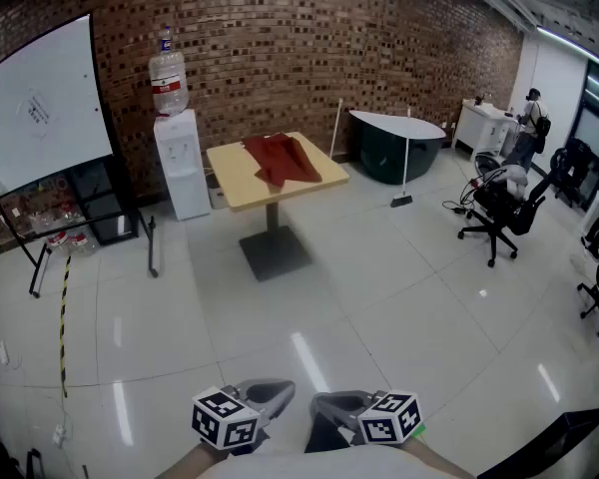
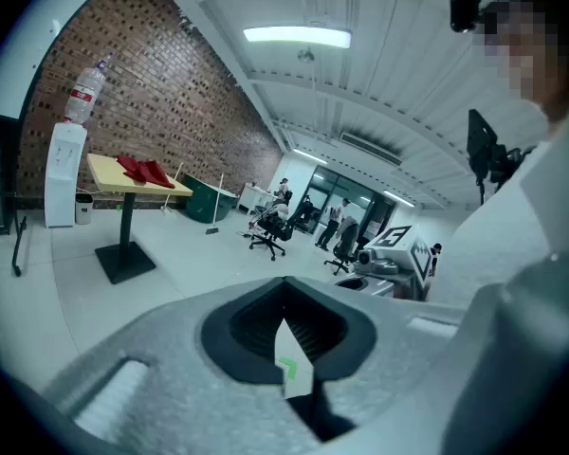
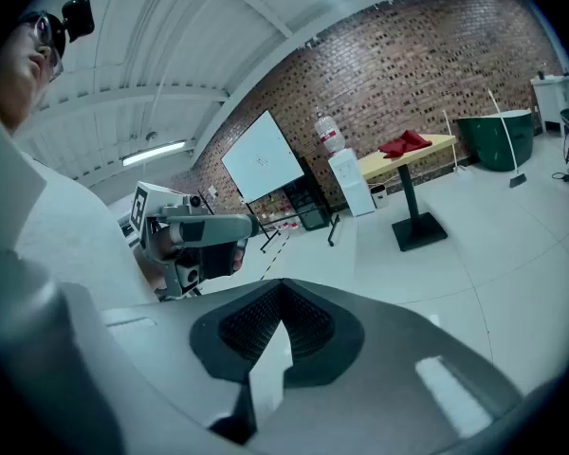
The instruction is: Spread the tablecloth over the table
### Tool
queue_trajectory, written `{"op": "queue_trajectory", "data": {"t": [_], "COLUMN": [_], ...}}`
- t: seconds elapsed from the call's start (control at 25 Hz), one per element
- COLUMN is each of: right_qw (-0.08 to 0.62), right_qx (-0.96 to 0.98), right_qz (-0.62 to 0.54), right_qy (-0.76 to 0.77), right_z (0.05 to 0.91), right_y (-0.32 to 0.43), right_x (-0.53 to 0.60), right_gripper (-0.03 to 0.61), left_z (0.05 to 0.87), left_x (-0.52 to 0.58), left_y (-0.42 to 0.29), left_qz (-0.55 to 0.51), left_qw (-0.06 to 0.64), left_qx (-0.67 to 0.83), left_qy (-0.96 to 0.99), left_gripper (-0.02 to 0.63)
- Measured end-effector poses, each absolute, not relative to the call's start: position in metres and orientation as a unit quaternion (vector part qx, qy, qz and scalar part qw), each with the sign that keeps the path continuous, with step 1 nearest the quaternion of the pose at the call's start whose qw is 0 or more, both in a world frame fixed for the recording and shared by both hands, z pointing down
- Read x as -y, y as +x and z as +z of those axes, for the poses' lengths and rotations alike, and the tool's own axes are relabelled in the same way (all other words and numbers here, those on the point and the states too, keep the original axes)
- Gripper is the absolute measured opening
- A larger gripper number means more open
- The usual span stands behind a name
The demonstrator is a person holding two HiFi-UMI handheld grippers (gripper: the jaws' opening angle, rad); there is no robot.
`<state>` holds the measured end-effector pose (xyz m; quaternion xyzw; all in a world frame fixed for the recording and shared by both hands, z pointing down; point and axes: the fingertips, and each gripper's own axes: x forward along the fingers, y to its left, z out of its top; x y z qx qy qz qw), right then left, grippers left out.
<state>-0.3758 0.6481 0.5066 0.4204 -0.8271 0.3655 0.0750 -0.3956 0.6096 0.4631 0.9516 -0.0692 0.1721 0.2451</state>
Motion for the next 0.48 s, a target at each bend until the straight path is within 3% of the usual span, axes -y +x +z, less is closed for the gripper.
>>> {"op": "queue_trajectory", "data": {"t": [0.48], "right_qw": [0.049], "right_qx": [0.814], "right_qz": [0.378], "right_qy": [0.439], "right_z": [0.498], "right_y": [-0.126], "right_x": [-0.433], "right_gripper": [-0.002], "left_z": [0.447], "left_x": [-0.408], "left_y": [-0.145], "left_qz": [0.166], "left_qw": [0.246], "left_qx": [0.039], "left_qy": [0.954], "left_gripper": [0.002]}}
